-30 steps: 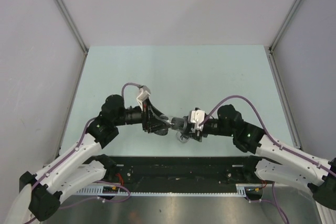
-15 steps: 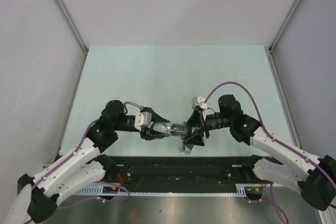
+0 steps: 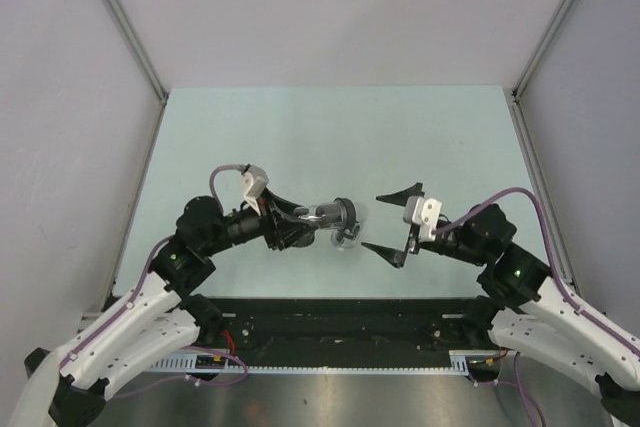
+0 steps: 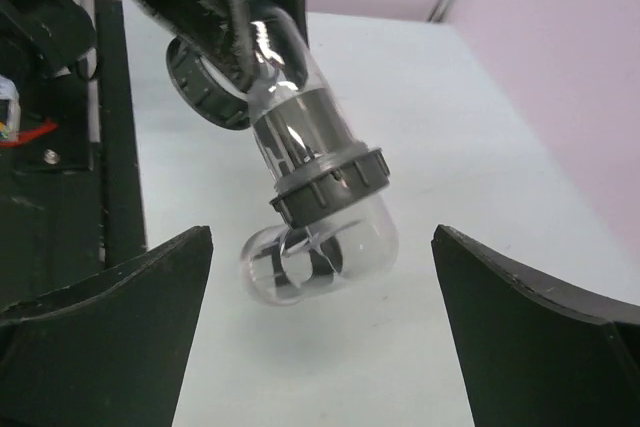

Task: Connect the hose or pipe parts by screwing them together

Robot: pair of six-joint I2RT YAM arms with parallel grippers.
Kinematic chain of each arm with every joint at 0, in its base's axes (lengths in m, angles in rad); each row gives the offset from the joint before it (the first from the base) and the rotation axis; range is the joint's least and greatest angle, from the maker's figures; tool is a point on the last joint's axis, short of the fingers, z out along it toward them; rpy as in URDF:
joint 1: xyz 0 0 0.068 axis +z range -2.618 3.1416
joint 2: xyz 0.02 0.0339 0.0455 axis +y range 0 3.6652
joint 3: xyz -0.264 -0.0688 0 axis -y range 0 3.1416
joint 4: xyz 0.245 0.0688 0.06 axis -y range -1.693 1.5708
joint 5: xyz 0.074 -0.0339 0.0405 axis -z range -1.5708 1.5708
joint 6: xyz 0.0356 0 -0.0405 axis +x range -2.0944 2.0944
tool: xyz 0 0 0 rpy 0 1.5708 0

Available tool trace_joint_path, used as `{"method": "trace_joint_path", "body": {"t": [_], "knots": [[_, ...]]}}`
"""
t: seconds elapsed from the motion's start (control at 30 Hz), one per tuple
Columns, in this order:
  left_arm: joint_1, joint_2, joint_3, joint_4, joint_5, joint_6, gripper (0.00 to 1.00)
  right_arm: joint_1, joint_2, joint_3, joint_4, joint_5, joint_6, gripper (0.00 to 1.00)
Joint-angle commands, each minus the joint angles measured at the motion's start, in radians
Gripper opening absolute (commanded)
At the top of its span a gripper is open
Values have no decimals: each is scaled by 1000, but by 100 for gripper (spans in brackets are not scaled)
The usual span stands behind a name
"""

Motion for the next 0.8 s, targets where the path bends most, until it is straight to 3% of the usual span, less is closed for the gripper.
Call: {"method": "trace_joint_path", "body": {"t": [0.0, 0.23, 0.43, 0.63, 0.73, 0.77], "knots": [[2, 22, 108, 17, -69, -420, 0, 140, -39, 17, 30, 230, -325, 96], [2, 74, 153, -5, -3, -842, 1, 392, -14, -8, 79, 466, -631, 97], [2, 69, 134, -5, 61, -954, 0, 478, 75, -8, 88, 567, -712, 90], [5, 63, 131, -5, 136, -988, 0, 481, 122, -6, 82, 567, -722, 70], [12, 83, 148, -5, 193, -958, 0, 481, 136, -6, 73, 567, -702, 55], [12, 94, 168, -5, 205, -938, 0, 481, 139, -6, 73, 567, -691, 46]]}}
